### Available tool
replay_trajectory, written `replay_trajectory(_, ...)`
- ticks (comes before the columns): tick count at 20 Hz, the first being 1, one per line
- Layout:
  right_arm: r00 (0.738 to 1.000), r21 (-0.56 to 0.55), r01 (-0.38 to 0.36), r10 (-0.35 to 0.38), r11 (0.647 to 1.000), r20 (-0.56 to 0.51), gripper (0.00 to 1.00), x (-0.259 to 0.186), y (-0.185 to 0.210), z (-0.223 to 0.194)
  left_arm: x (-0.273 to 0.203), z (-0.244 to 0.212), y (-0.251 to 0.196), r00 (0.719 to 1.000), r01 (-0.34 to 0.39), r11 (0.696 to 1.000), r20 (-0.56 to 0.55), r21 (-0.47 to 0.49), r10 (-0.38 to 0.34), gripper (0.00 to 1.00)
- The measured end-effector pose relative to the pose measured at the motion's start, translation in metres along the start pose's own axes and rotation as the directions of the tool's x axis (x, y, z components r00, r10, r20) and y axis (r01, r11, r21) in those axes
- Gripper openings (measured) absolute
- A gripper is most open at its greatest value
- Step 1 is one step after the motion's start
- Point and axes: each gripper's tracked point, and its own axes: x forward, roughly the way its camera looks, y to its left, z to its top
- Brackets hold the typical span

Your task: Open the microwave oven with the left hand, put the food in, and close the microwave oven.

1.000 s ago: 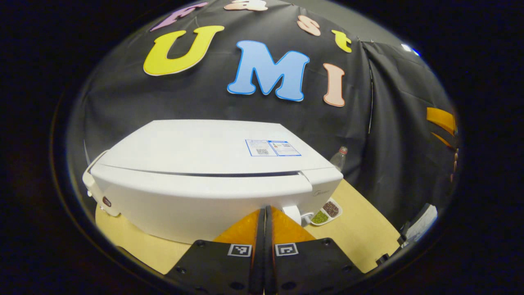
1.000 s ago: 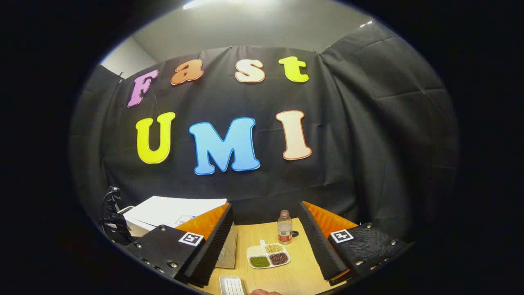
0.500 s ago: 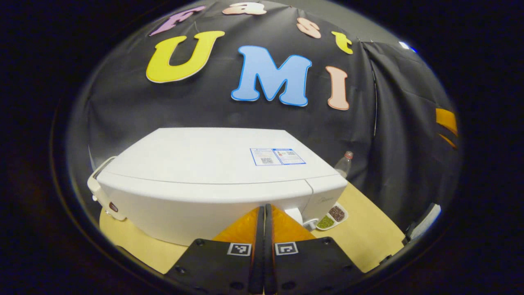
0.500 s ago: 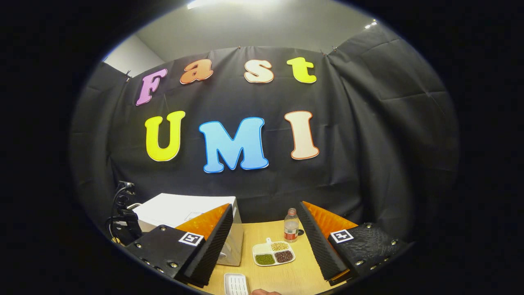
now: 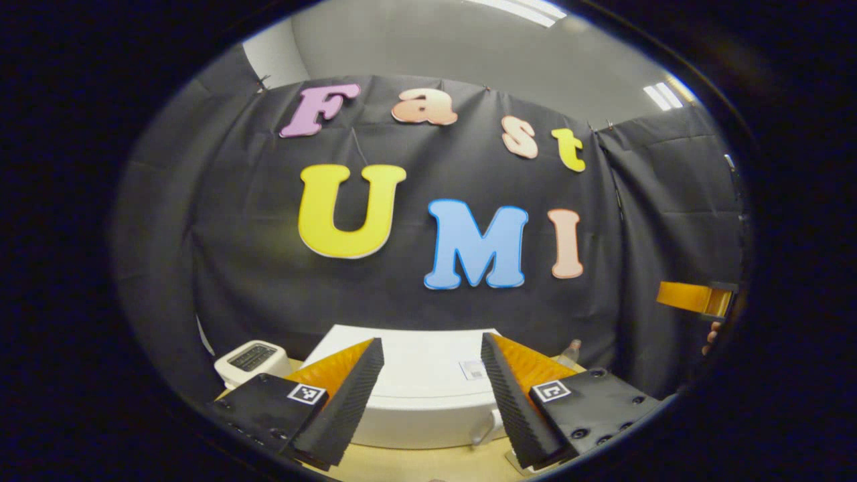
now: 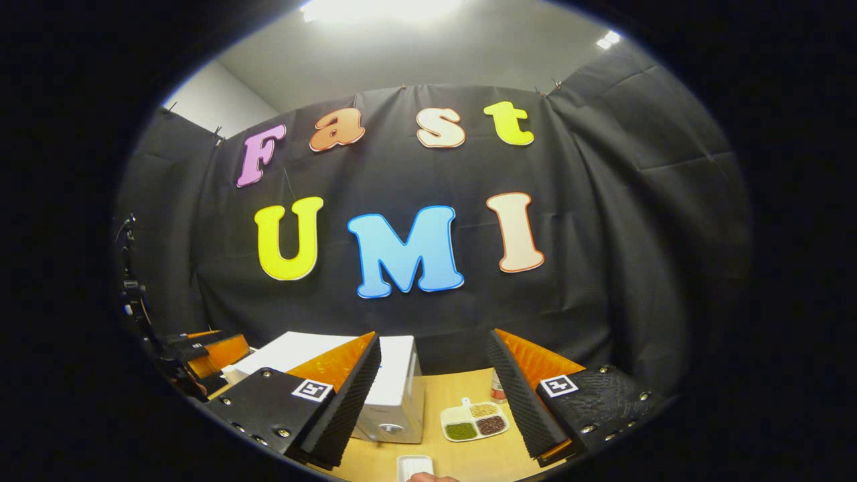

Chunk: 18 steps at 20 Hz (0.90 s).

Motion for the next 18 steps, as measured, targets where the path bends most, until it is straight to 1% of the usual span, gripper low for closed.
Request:
replay_trajectory(2,1.0,0.001,-0.017,0.017,1.0,0.011,0.97,0.0,0.012,0.011,-0.019,0.026,0.012,1.0,-0.028,1.0,0.008,-0.004,0.028,0.96)
replay_trajectory(5,0.999,-0.01,-0.042,0.043,0.999,0.033,0.96,-0.004,0.034,0.028,-0.04,0.049,0.029,0.998,-0.047,0.999,0.035,-0.021,0.048,0.96)
replay_trajectory(7,0.997,-0.018,-0.049,0.05,0.999,0.053,0.97,-0.008,0.044,0.04,-0.047,0.059,0.038,0.997,-0.057,0.998,0.056,-0.029,0.059,0.96)
replay_trajectory(8,0.997,-0.027,-0.048,0.049,0.998,0.058,0.96,-0.009,0.047,0.044,-0.049,0.061,0.039,0.996,-0.056,0.998,0.061,-0.036,0.058,0.95)
replay_trajectory(10,0.996,-0.046,-0.052,0.055,0.998,0.068,0.96,-0.013,0.056,0.049,-0.051,0.065,0.04,0.997,-0.045,0.998,0.067,-0.042,0.048,0.97)
replay_trajectory(16,0.996,-0.063,-0.035,0.04,0.997,0.084,0.96,-0.026,0.065,0.055,-0.057,0.075,0.041,0.995,-0.021,1.0,0.092,-0.015,0.022,0.96)
replay_trajectory(17,0.996,-0.065,-0.032,0.038,0.997,0.084,0.96,-0.026,0.066,0.056,-0.058,0.076,0.04,0.996,-0.011,1.0,0.089,-0.027,0.014,0.97)
replay_trajectory(18,0.996,-0.065,-0.031,0.036,0.997,0.084,0.96,-0.028,0.067,0.056,-0.059,0.076,0.038,0.997,0.003,0.999,0.08,-0.05,0.001,0.95)
